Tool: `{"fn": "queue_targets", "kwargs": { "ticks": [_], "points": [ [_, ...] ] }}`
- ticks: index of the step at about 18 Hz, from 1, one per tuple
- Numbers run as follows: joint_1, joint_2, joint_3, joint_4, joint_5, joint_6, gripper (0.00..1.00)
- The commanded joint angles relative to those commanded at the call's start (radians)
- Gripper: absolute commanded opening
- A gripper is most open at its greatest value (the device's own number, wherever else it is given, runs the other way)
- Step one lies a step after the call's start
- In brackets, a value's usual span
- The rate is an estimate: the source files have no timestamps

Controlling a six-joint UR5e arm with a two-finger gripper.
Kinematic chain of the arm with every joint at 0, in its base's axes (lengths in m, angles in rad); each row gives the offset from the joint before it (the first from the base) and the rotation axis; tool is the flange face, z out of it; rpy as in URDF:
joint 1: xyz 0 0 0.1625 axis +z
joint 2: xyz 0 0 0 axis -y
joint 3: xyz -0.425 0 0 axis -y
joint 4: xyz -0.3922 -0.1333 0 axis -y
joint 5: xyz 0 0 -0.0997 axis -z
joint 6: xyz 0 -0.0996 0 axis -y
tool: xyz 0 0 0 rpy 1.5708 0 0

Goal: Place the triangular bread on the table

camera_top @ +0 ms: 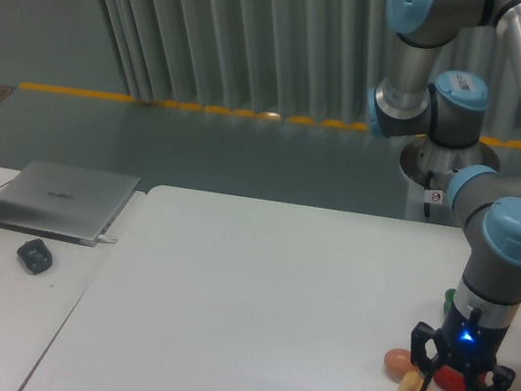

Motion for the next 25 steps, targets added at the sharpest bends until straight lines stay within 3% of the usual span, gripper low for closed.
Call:
{"fn": "queue_targets", "kwargs": {
  "ticks": [5, 8, 13, 18, 21, 25],
  "points": [
    [0.0, -0.002, 0.0, -0.002, 0.008, -0.003, 1.0],
    [0.012, 0.009, 0.0, -0.005, 0.105, 0.017, 1.0],
    [0.054, 0.041, -0.023, -0.014, 0.207, 0.312, 1.0],
    [0.086, 0.093, -0.063, -0.046, 0.212, 0.624, 1.0],
    [0.107, 0.124, -0.064, -0.115, 0.219, 0.715, 1.0],
    [0.12, 0.15, -0.092, -0.13, 0.221, 0.765, 1.0]
  ]
}}
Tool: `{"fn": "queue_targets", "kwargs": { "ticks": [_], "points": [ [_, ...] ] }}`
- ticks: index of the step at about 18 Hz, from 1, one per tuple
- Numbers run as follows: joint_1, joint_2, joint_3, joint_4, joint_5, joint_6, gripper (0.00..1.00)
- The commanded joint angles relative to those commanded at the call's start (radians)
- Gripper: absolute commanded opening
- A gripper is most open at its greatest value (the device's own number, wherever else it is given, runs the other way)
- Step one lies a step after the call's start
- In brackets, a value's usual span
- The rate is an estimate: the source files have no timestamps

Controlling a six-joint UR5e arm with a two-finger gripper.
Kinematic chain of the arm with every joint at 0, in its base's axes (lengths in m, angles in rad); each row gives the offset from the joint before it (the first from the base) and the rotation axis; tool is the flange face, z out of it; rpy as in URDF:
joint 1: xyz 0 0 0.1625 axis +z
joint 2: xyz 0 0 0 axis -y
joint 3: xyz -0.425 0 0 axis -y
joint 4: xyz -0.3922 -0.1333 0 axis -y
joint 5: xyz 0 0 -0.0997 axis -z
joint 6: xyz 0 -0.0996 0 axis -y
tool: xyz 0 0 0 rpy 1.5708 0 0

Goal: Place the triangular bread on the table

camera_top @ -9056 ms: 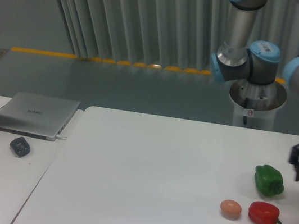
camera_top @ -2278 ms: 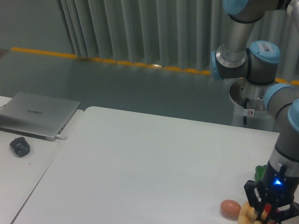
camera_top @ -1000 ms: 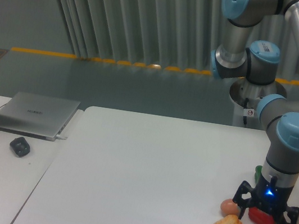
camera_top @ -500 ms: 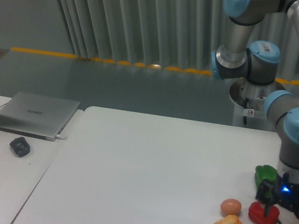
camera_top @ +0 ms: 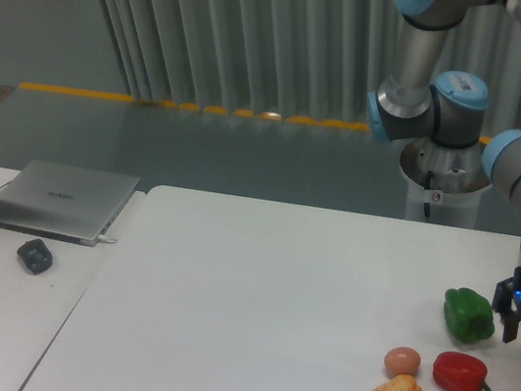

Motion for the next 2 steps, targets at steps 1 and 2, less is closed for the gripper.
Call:
{"fn": "queue_targets", "kwargs": {
  "ticks": [1, 2],
  "points": [
    [0.008, 0.009, -0.008, 0.001, 0.0, 0.002, 1.0],
    [0.012, 0.015, -0.011, 0.0, -0.002, 0.002, 1.0]
  ]
}}
